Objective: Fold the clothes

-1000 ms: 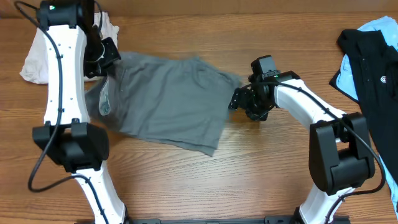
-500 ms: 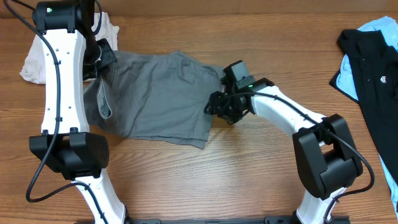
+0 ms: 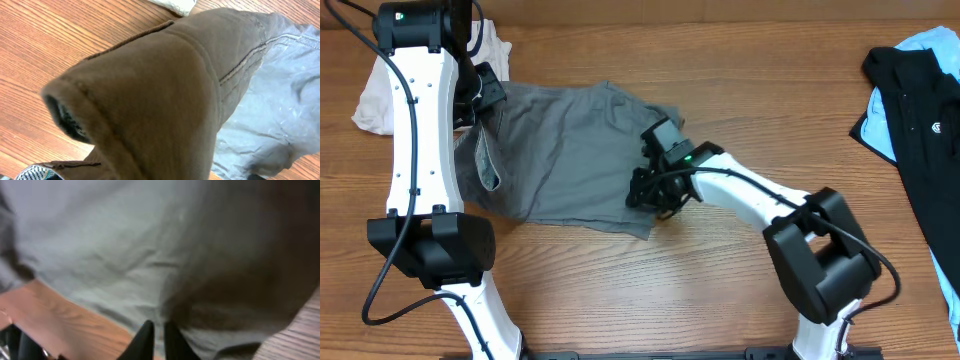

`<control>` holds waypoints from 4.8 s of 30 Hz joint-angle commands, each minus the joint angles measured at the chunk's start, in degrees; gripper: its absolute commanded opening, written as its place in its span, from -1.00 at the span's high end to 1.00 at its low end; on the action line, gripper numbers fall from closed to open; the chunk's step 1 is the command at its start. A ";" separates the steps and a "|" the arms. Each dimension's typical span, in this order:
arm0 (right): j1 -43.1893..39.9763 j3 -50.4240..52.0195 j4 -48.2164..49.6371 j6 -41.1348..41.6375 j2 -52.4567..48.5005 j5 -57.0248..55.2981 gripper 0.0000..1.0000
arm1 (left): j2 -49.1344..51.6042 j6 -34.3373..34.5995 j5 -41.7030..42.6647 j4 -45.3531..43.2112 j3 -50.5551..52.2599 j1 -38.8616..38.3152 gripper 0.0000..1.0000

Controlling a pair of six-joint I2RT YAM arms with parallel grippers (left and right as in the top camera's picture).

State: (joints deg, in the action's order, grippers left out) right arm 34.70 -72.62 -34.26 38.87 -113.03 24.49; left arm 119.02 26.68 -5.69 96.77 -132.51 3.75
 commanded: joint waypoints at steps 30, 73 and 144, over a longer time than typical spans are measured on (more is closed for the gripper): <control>-10.88 -4.50 -17.66 -4.85 -6.47 -14.12 0.92 | -1.57 1.86 -3.87 0.07 15.04 0.24 0.92; -3.67 -4.50 -13.75 -5.84 -6.47 -9.07 0.85 | -1.55 5.31 16.68 -11.23 3.34 -21.81 0.92; -24.44 -5.42 -19.89 -20.17 -6.36 -7.96 0.92 | 9.14 -7.06 21.24 -36.74 35.28 -21.84 0.92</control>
State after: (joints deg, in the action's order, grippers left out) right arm 11.51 -80.16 -53.47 17.12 -119.20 25.08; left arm 128.40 20.78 19.05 61.76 -99.85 -20.29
